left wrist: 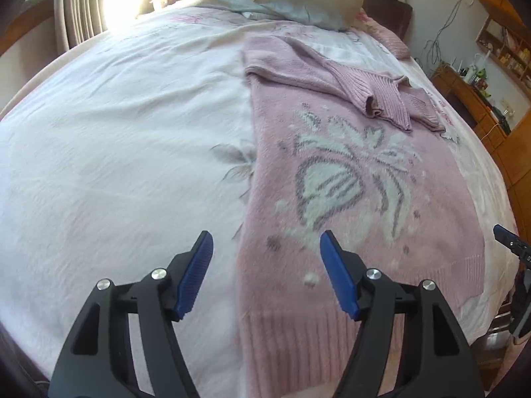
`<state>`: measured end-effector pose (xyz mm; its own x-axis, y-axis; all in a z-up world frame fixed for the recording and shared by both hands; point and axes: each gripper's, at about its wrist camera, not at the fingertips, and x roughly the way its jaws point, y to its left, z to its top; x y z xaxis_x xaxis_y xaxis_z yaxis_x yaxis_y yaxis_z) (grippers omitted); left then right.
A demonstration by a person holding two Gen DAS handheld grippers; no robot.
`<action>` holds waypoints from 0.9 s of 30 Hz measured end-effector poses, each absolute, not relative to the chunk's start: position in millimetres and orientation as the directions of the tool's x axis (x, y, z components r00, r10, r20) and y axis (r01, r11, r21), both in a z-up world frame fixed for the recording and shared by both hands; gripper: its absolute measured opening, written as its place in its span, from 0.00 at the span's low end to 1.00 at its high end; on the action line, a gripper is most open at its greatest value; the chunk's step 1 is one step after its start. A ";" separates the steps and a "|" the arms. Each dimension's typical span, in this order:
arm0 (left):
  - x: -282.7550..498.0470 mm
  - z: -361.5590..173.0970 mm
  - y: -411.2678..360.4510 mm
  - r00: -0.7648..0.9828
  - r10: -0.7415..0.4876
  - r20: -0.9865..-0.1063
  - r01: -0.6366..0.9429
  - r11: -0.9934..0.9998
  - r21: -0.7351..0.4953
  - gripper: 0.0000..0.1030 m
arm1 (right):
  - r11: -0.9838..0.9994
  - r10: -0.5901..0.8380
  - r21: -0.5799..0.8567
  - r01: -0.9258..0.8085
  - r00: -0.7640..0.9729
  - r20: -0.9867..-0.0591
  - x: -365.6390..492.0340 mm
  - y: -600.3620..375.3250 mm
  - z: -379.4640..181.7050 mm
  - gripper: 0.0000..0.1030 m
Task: Fold small clothes
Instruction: 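Move both tools to the ribbed hem of the sweater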
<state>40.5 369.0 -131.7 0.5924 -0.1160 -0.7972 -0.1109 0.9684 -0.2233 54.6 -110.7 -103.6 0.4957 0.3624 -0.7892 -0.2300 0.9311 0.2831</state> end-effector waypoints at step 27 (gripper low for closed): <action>2.3 -176.6 354.1 0.498 -0.375 -0.782 -0.072 0.881 -0.468 0.51 | 0.827 0.555 0.548 -0.129 0.351 -0.754 28.9 -135.7 -177.3 0.45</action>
